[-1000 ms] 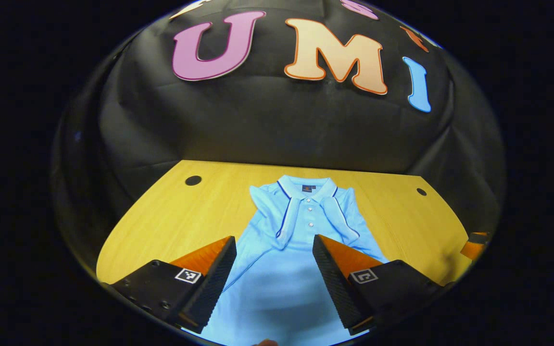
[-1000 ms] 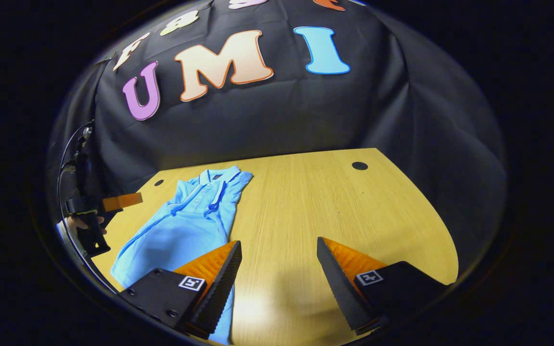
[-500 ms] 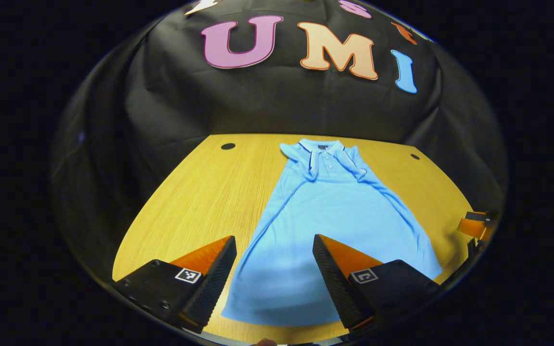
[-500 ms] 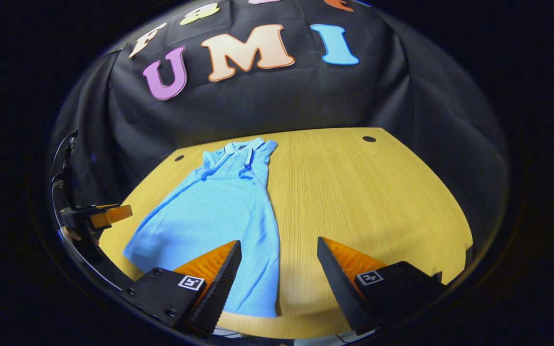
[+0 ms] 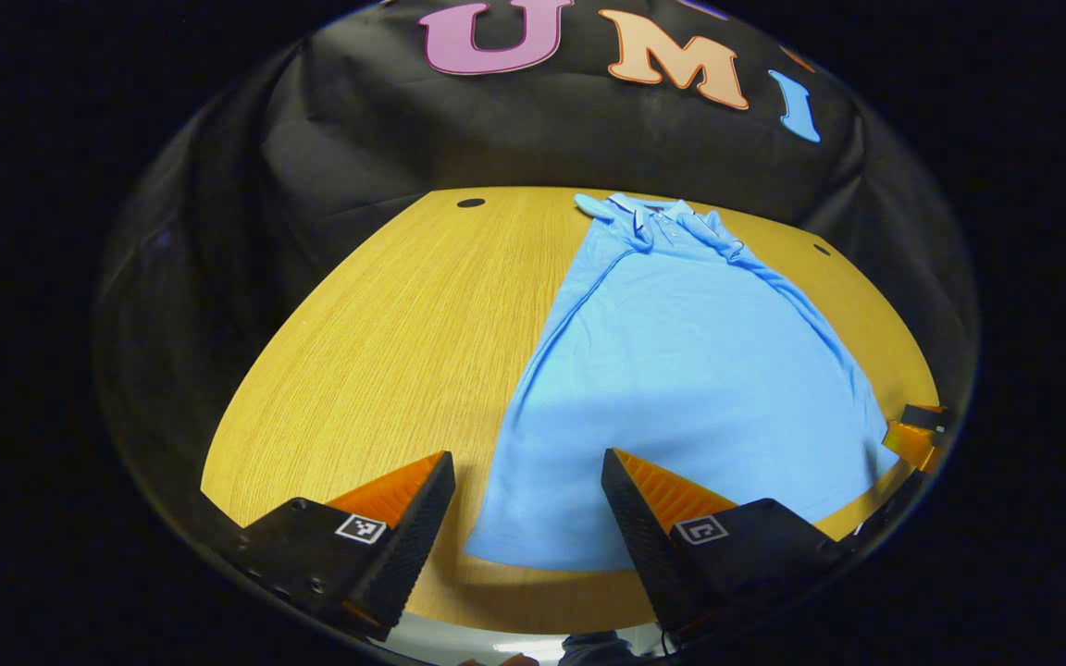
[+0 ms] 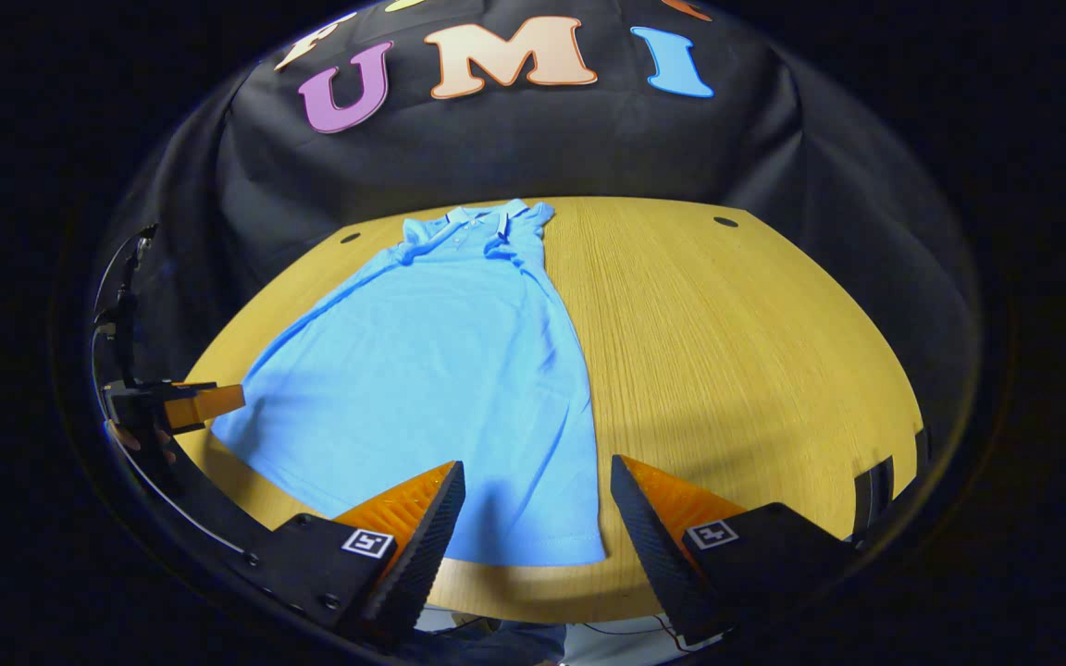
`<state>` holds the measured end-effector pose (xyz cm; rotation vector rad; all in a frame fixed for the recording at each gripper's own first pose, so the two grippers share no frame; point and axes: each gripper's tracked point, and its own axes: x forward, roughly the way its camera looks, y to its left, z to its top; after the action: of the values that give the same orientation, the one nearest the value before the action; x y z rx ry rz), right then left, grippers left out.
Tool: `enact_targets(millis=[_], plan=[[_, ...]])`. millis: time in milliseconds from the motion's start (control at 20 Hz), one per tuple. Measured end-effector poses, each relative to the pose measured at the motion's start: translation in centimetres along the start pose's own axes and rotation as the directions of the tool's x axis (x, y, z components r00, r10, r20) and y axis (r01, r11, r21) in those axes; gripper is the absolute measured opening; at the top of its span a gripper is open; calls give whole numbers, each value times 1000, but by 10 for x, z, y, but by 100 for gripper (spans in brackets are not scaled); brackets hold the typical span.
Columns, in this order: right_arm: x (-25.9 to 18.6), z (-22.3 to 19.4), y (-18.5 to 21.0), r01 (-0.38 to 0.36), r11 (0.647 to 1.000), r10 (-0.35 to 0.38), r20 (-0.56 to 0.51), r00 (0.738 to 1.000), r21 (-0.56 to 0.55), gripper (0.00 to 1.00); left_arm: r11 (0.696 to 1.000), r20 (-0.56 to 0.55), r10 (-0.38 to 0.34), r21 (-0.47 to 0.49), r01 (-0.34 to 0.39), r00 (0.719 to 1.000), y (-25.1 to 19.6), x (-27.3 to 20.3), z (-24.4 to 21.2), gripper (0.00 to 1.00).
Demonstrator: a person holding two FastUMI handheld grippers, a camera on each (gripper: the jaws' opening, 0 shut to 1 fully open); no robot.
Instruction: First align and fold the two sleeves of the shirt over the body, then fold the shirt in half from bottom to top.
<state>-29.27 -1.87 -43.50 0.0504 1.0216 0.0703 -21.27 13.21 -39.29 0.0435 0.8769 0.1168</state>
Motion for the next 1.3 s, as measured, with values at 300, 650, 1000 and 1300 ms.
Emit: enact_targets(millis=[300, 650, 1000, 1300], plan=[[7, -16, 7, 0, 999, -3, -53, 999, -51, 91, 998, 4, -55, -5, 55, 998, -14, 3, -8, 94], [11, -18, 29, -92, 995, 89, -77, 993, -36, 4, 998, 26, -41, 50, 39, 999, -37, 6, -6, 0], [-2, 41, 30, -169, 986, 169, 13, 986, 8, 3, 992, 8, -128, -21, 128, 992, -67, -6, 36, 0], [8, 139, 35, -240, 971, 236, 136, 962, 16, 3, 988, 108, -113, -91, 123, 988, -71, -8, 125, 0]])
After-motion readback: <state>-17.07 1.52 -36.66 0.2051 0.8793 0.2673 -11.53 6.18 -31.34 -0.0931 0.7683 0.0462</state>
